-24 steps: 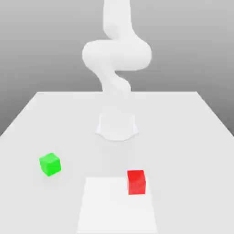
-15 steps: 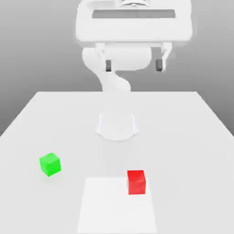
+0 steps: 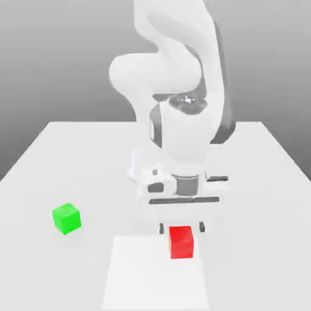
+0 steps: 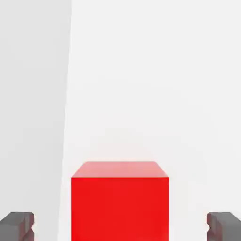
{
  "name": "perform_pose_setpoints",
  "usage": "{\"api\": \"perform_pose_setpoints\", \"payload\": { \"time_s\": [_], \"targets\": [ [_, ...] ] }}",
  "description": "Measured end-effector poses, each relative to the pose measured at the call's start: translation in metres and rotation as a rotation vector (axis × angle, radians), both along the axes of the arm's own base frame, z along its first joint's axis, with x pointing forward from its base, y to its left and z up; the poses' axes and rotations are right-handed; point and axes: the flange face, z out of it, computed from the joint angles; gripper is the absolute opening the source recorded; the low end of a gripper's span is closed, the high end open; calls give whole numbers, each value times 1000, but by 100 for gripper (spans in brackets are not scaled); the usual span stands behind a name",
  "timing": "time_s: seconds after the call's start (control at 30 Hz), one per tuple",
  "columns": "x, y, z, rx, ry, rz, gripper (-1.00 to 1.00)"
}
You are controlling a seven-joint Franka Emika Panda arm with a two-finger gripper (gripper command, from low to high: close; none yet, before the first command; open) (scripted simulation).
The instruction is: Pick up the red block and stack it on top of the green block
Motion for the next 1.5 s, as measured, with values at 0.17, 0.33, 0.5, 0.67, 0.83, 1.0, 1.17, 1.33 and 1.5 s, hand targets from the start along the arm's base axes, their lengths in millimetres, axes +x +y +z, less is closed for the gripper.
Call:
{"api": "perform_pose_setpoints", "payload": {
  "time_s": [0.17,0.33,0.5,0.67,0.83,1.0,1.17,1.33,1.5],
  "targets": [
    [-1,0,-7,0,0,1,-100],
    [0,0,5,0,0,0,-100],
    [-1,0,48,-2,0,1,-100],
    [-3,-95,68,-15,-2,-129,-100],
    [-38,-199,82,-17,0,-283,-100],
    [-95,-277,89,5,0,-422,-100],
    [-97,-279,69,64,-5,-430,-100],
    [-96,-276,49,88,-3,-431,-100],
    [-98,-277,32,70,2,-434,-100]
  ]
}}
